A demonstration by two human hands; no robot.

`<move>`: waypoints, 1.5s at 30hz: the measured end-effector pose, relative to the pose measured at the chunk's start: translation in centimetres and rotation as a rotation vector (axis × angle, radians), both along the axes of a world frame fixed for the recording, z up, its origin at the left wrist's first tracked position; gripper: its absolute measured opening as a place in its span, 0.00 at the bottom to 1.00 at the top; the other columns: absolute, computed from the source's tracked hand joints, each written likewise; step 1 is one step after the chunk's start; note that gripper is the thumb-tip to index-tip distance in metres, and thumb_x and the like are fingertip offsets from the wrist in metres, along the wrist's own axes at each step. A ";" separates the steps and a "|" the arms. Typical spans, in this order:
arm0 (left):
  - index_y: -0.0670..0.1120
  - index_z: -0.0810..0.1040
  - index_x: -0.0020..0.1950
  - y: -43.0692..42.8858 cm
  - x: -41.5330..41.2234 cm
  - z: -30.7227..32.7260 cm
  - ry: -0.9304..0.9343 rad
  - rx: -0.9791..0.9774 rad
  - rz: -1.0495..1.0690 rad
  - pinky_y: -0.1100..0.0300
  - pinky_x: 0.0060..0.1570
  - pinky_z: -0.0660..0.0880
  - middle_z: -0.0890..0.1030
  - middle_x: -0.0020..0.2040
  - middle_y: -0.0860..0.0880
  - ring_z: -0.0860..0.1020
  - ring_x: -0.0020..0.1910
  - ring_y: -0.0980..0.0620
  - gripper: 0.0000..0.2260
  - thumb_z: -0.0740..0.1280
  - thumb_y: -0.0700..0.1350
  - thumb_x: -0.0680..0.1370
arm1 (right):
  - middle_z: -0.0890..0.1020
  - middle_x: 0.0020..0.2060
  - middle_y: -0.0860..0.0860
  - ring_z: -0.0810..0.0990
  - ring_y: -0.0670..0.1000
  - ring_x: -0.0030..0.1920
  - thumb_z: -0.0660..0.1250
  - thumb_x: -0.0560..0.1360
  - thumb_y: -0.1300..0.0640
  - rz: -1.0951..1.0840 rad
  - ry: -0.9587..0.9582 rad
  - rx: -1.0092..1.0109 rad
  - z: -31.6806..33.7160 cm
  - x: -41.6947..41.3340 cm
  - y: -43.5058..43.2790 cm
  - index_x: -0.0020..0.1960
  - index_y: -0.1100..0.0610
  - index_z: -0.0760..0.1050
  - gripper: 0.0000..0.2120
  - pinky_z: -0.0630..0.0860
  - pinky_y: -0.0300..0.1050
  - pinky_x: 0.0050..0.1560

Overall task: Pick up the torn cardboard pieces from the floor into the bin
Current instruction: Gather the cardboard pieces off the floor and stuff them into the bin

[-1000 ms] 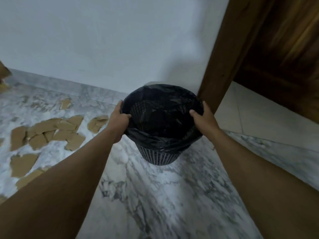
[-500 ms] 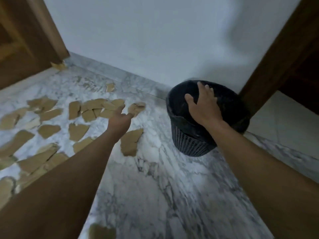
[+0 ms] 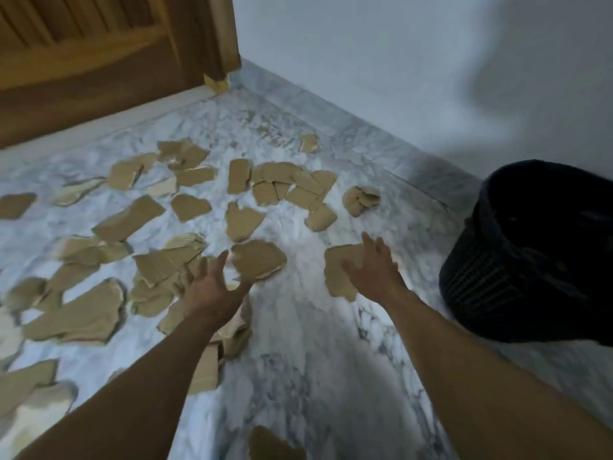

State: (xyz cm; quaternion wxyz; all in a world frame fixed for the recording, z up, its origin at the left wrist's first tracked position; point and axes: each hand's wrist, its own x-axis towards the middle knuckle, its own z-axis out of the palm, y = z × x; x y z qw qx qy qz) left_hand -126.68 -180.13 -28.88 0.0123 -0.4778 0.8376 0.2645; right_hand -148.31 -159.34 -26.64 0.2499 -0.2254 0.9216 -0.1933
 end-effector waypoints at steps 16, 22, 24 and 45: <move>0.51 0.67 0.67 -4.4 -5.6 -11.7 -0.046 -0.367 0.229 0.30 0.68 0.58 0.66 0.70 0.38 0.59 0.75 0.39 0.45 0.50 0.84 0.66 | 0.39 0.81 0.60 0.34 0.64 0.80 0.45 0.71 0.21 -0.007 0.348 0.018 -12.7 -16.3 -10.4 0.82 0.44 0.40 0.47 0.34 0.77 0.71; 0.52 0.64 0.77 -4.2 -5.5 -11.2 -0.045 -0.385 0.181 0.37 0.69 0.62 0.65 0.77 0.45 0.61 0.76 0.40 0.48 0.46 0.82 0.68 | 0.40 0.82 0.61 0.36 0.67 0.79 0.43 0.68 0.17 0.006 0.282 0.052 -12.6 -19.9 -17.4 0.79 0.31 0.39 0.43 0.33 0.77 0.70; 0.59 0.65 0.74 -4.4 -5.6 -11.0 -0.083 -0.365 0.168 0.36 0.70 0.59 0.63 0.78 0.47 0.58 0.78 0.40 0.44 0.44 0.83 0.67 | 0.41 0.82 0.59 0.34 0.65 0.80 0.42 0.66 0.16 0.090 0.241 0.083 -12.2 -19.5 -20.1 0.78 0.29 0.40 0.43 0.33 0.77 0.70; 0.50 0.39 0.82 -7.7 -2.0 -11.7 0.006 -0.273 0.522 0.34 0.76 0.38 0.43 0.82 0.38 0.42 0.81 0.35 0.59 0.46 0.86 0.63 | 0.40 0.83 0.53 0.39 0.65 0.81 0.44 0.62 0.13 0.217 0.013 -0.106 -9.9 -11.5 -30.8 0.80 0.32 0.40 0.50 0.34 0.76 0.72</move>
